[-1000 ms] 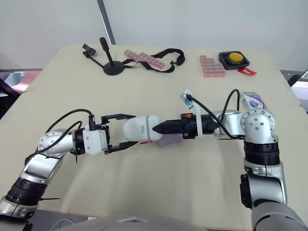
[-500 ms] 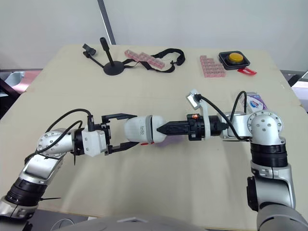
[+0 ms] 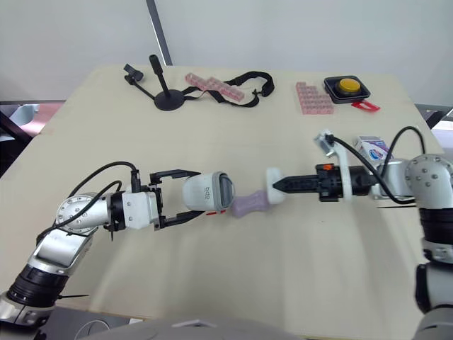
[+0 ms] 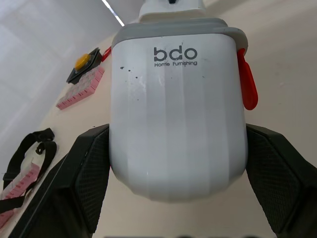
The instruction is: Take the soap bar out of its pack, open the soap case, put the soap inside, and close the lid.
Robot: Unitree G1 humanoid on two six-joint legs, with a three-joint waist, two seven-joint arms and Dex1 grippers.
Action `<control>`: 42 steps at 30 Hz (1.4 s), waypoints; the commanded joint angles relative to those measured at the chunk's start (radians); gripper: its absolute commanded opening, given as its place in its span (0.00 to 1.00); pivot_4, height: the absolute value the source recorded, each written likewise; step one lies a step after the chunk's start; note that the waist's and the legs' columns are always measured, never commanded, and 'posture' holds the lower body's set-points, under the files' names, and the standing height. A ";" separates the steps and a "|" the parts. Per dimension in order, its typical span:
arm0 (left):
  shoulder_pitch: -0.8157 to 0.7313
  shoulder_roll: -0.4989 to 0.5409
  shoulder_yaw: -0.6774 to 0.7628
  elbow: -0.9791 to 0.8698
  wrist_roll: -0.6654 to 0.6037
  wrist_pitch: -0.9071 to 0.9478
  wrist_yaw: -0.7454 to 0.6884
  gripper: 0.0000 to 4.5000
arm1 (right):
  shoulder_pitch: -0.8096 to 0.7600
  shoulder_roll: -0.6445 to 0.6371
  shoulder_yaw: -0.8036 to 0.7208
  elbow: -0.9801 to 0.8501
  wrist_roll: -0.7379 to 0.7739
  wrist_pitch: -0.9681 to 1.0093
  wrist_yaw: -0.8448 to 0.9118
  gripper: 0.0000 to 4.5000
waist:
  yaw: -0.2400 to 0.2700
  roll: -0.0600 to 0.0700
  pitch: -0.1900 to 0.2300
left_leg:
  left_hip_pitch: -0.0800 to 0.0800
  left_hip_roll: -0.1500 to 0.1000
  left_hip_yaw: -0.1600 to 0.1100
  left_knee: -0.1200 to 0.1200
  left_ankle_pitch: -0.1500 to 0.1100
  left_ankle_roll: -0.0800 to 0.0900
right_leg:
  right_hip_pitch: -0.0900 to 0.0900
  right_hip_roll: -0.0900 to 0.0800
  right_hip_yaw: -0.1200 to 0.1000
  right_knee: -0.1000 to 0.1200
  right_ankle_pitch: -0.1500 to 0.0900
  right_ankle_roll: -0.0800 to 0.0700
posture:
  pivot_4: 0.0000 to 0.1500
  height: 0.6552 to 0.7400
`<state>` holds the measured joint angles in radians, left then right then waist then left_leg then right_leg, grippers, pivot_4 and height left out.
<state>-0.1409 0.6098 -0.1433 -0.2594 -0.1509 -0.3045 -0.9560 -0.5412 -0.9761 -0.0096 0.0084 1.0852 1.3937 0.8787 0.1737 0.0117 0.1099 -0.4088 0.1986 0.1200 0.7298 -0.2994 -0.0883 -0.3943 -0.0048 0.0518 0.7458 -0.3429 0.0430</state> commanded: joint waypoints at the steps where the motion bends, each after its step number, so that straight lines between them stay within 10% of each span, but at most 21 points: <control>1: 0.006 0.010 0.011 -0.018 -0.027 0.022 0.002 0.77 | -0.036 -0.139 0.126 -0.002 -0.235 -0.182 0.125 0.44 | 0.001 0.000 0.000 | 0.000 0.000 0.000 0.000 0.000 0.000 | 0.000 0.000 0.000 0.000 0.000 0.000 | 1.00 0.70; 11: -0.002 0.001 0.007 -0.002 -0.020 0.031 0.006 0.77 | -0.081 -0.352 0.450 -0.098 -0.791 -0.541 0.365 0.44 | -0.007 0.000 0.000 | -0.001 0.001 0.000 0.000 0.000 0.000 | 0.001 0.000 0.003 -0.003 0.000 0.000 | 1.00 0.70; 41: -0.006 -0.015 -0.007 -0.003 -0.009 0.040 0.025 0.77 | -0.137 -0.119 0.477 0.093 -1.084 -0.650 0.457 0.44 | -0.037 0.000 0.000 | 0.000 0.002 0.000 0.002 0.000 0.000 | -0.001 -0.001 0.004 0.004 0.000 0.000 | 1.00 0.70; 42: -0.005 -0.014 -0.007 -0.004 -0.009 0.040 0.024 0.77 | -0.136 -0.115 0.474 0.098 -1.087 -0.652 0.456 0.55 | -0.037 0.000 0.000 | 0.000 0.002 0.000 0.002 0.000 0.000 | -0.001 -0.001 0.004 0.004 0.000 0.000 | 1.00 0.70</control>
<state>-0.1423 0.5916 -0.1603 -0.2468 -0.1559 -0.2626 -0.9423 -0.6737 -1.0945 0.4785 0.0884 0.0197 0.7457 1.3360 0.1370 0.0115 0.1100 -0.4089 0.2003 0.1204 0.7323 -0.2996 -0.0879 -0.3955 -0.0062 0.0563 0.7501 -0.3430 0.0426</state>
